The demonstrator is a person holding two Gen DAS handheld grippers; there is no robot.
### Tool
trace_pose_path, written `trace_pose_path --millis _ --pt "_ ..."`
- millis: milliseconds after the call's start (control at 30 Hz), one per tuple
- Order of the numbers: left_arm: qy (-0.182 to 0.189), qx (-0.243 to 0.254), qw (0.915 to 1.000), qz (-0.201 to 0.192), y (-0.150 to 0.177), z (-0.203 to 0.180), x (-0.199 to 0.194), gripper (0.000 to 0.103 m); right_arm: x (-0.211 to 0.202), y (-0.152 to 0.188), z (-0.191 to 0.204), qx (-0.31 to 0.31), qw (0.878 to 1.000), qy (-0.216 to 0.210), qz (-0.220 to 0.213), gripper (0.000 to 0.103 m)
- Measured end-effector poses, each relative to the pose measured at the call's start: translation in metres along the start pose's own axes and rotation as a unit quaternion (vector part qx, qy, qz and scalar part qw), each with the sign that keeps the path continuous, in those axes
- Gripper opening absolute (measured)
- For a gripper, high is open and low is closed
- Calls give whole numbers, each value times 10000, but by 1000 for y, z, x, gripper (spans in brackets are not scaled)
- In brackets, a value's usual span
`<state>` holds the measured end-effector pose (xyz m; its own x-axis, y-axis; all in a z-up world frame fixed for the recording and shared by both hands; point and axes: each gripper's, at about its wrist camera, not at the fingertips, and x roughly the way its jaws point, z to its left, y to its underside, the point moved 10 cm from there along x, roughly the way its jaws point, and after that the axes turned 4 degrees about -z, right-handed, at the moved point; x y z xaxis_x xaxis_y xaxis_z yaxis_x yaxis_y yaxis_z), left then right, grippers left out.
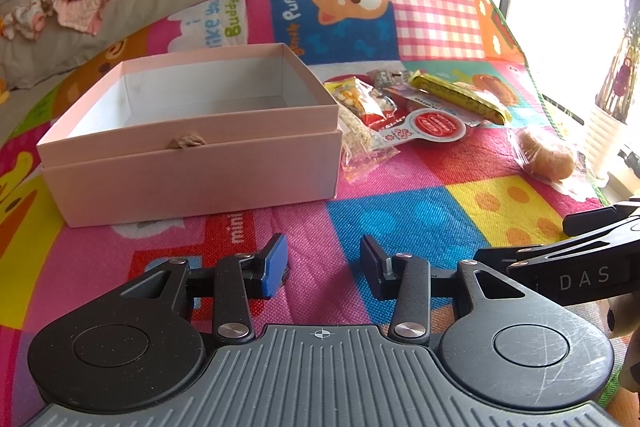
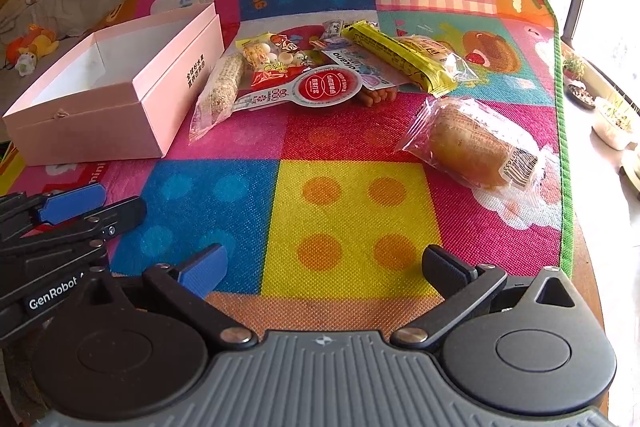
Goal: Organize objects
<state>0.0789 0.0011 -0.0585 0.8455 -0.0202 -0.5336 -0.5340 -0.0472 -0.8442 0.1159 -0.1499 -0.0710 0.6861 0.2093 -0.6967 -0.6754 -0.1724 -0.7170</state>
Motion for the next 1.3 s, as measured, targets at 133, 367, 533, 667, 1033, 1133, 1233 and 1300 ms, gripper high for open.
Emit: trace_pose_path --millis 133,367,533,667,1033,1133,1233,1300 --pt "301 -46 9990 330 0 3 -12 45 -5 0 5 94 9998 -103 131 103" --pt "342 -125 9992 -155 -79 67 -59 45 -58 -51 18 -118 9967 -331 -738 103" --pt "-776 -591 9952 -101 -129 166 -18 43 -68 -106 14 -371 9917 -355 -1178 103" --pt "-782 -932 9912 524 -122 202 36 43 -47 -122 14 -608 9908 -308 -1172 95" --pt "-878 -999 9776 1633 -91 201 98 17 42 -120 45 -449 9912 -1211 -307 63" --pt "-881 -1050 9759 1695 -91 199 99 16 71 -122 58 -96 9881 -1537 -32 53" --pt "-883 -1238 9733 1719 -93 198 102 15 92 -121 67 247 9834 -1785 203 35" --pt "-767 -1436 9715 1725 -93 196 105 14 95 -122 64 338 9818 -1850 285 32"
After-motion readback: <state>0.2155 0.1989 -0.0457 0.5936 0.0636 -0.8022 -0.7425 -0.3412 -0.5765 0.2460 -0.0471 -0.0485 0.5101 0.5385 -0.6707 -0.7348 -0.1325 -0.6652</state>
